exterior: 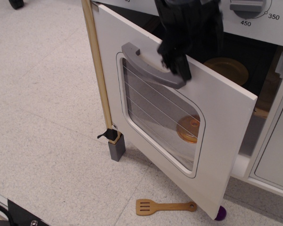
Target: Open oven
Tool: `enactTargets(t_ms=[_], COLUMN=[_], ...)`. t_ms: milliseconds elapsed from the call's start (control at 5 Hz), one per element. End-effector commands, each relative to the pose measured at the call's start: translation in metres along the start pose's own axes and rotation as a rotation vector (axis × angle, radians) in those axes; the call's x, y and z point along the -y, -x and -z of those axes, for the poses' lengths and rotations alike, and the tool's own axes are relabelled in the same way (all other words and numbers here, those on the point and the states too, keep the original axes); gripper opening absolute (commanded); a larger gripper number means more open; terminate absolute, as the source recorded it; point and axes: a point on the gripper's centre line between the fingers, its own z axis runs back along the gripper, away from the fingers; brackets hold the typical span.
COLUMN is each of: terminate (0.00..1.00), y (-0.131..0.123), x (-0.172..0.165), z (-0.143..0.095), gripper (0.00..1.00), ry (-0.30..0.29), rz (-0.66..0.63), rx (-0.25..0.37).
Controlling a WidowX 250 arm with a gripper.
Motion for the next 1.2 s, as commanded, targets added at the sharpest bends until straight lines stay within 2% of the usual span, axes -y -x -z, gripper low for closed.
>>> enactTargets(t_ms=[0, 200, 400, 600, 800, 1000], terminate=[0.0, 0.0, 0.0, 0.0, 0.0, 0.0], y=[-0.004, -0.01, -0.029, -0.049, -0.077, -0.108], x=[-0.04, -0.064, -0.096, -0.122, -0.144, -0.16], z=[-0.015, -0.016, -0.011, -0.022, -0.042, -0.06], gripper=[1.0, 1.0, 1.0, 1.0, 1.0, 1.0], ry=[-0.077, -0.08, -0.126, -0.125, -0.141, -0.202], rz=[-0.078, -0.015, 0.019, 0.099, 0.161, 0.199], rx=[0.025, 0.031, 0.046, 0.054, 0.065, 0.089])
